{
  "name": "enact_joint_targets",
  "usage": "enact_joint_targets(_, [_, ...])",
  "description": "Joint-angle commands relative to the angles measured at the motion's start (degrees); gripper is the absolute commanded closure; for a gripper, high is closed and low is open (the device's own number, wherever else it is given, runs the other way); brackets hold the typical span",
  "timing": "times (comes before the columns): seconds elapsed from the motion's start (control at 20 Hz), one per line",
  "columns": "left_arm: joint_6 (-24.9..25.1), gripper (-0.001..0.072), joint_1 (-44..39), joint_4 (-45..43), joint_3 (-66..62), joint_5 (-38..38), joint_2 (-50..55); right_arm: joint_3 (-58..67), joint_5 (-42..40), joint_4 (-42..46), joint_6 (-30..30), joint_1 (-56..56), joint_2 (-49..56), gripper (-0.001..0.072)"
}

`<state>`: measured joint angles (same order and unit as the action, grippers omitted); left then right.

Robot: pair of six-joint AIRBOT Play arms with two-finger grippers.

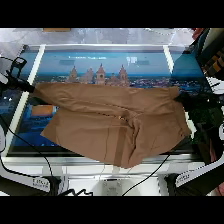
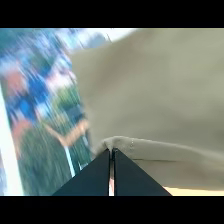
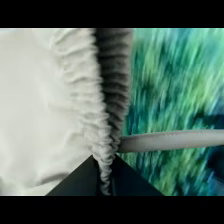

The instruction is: Fold the clothes and pants, and hang the long-sleeved shirts on hangers.

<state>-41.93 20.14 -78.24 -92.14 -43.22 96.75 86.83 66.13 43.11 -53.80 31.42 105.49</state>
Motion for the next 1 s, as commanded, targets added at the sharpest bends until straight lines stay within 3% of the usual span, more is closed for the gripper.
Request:
enact_joint_targets(0.0, [0.00,0.0696,-0.90,8.41,0.00,12.98,0.02,6.32,-8.31,-1.14,-3.15,-0.85,-0.04,0.0686])
enact_joint_targets(0.35, [0.87,0.0696,-2.56,8.02,0.02,13.70,1.57,7.56,-28.15,-0.81,-3.21,-6.84,-0.02,0.0686])
enact_joint_targets(0.7, [0.85,0.0693,-2.56,8.02,0.13,5.29,5.49,7.56,-31.43,-0.79,-3.19,-7.17,0.00,0.0686])
enact_joint_targets(0.75, [0.85,0.0650,-2.54,7.98,0.11,4.00,5.49,7.56,-31.43,-0.79,-3.19,-7.17,-0.02,0.0686])
enact_joint_targets(0.8, [0.85,0.0456,-2.54,7.56,0.11,2.75,5.35,7.56,-31.43,-0.76,-3.17,-7.17,0.00,0.0686])
enact_joint_targets(0.85, [0.83,0.0141,-2.43,6.43,0.11,1.66,5.31,7.56,-31.41,-0.70,-3.15,-7.17,-0.02,0.0683])
enact_joint_targets(0.9, [0.63,-0.0013,-2.43,5.62,0.11,1.44,5.29,7.56,-31.41,-0.50,-3.13,-7.17,-0.02,0.0672])
enact_joint_targets(0.95, [-0.31,-0.0013,-2.43,5.29,0.11,1.33,5.11,7.56,-31.41,0.26,-3.13,-7.17,-0.02,0.0656])
